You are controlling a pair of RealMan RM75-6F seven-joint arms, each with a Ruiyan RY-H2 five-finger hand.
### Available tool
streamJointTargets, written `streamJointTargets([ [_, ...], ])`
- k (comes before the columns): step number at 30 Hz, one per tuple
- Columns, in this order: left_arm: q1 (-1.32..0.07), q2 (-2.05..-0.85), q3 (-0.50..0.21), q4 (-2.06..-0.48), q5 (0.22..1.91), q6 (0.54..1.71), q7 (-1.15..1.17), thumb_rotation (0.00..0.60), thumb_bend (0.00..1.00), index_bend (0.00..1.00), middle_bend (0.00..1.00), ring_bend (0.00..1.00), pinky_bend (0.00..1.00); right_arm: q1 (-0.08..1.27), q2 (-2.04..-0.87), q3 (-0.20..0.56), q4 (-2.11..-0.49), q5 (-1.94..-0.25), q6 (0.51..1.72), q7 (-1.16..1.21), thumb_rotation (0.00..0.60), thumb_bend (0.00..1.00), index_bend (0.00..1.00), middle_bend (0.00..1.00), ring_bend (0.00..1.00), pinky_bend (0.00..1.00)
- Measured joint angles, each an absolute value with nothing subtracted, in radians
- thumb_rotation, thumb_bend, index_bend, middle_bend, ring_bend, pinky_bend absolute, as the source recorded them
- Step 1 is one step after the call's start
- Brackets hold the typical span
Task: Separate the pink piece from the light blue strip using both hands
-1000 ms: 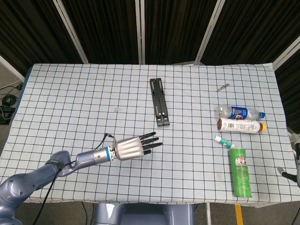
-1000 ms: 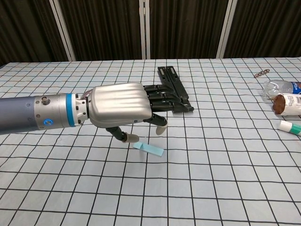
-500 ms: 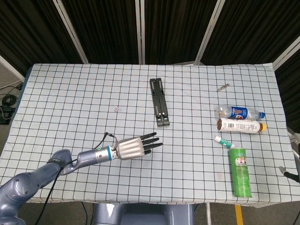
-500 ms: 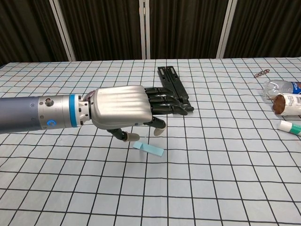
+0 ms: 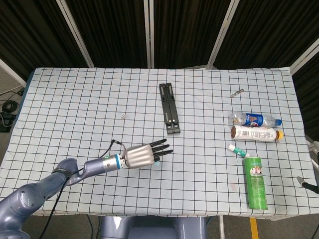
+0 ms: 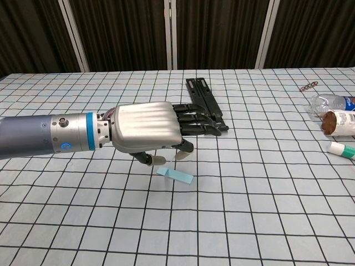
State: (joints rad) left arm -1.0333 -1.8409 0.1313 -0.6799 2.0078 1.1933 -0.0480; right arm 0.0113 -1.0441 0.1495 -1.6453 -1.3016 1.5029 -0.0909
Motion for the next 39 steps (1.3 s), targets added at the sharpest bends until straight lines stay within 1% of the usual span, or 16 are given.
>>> streamJointTargets([
  [7, -1.038, -1.856, 0.144, -0.672, 1.997, 1.195, -0.042, 0.6, 0.35, 0.54, 0.0, 0.0, 0.0, 0.01, -1.041, 0.15, -1.647, -1.302, 1.505, -0.085, 0.6, 0.0, 0.0, 0.0, 0.0, 0.0],
  [13, -1.042, -1.862, 0.152, -0.669, 1.988, 1.196, -0.032, 0.6, 0.41, 0.6, 0.0, 0.0, 0.0, 0.01, -1.039, 0.151, -1.647, -1.301, 1.505, -0.082, 0.6, 0.0, 0.0, 0.0, 0.0, 0.0],
  [18, -1.045, -1.865, 0.159, -0.669, 1.979, 1.193, -0.026, 0.6, 0.45, 0.61, 0.0, 0.0, 0.0, 0.009, -1.037, 0.15, -1.648, -1.302, 1.505, -0.078, 0.6, 0.0, 0.0, 0.0, 0.0, 0.0],
  [21, -1.046, -1.865, 0.161, -0.67, 1.972, 1.194, -0.023, 0.6, 0.45, 0.66, 0.0, 0.0, 0.0, 0.01, -1.036, 0.15, -1.649, -1.303, 1.504, -0.076, 0.6, 0.0, 0.0, 0.0, 0.0, 0.0],
  [25, -1.044, -1.862, 0.16, -0.674, 1.962, 1.201, -0.023, 0.6, 0.45, 0.77, 0.0, 0.0, 0.0, 0.01, -1.037, 0.148, -1.648, -1.304, 1.503, -0.076, 0.6, 0.0, 0.0, 0.0, 0.0, 0.0],
  [31, -1.038, -1.844, 0.13, -0.708, 1.925, 1.222, -0.024, 0.6, 0.49, 0.87, 0.0, 0.0, 0.0, 0.019, -1.047, 0.141, -1.646, -1.309, 1.481, -0.075, 0.6, 0.0, 0.0, 0.0, 0.0, 0.0],
  [35, -1.041, -1.81, 0.089, -0.787, 1.882, 1.215, -0.008, 0.6, 0.52, 0.88, 0.0, 0.0, 0.0, 0.044, -1.05, 0.139, -1.649, -1.327, 1.439, -0.038, 0.6, 0.0, 0.0, 0.0, 0.0, 0.0],
  [39, -1.047, -1.766, 0.041, -0.897, 1.824, 1.175, 0.03, 0.6, 0.52, 0.89, 0.0, 0.0, 0.0, 0.09, -1.05, 0.146, -1.653, -1.362, 1.385, 0.017, 0.6, 0.0, 0.07, 0.0, 0.0, 0.0],
])
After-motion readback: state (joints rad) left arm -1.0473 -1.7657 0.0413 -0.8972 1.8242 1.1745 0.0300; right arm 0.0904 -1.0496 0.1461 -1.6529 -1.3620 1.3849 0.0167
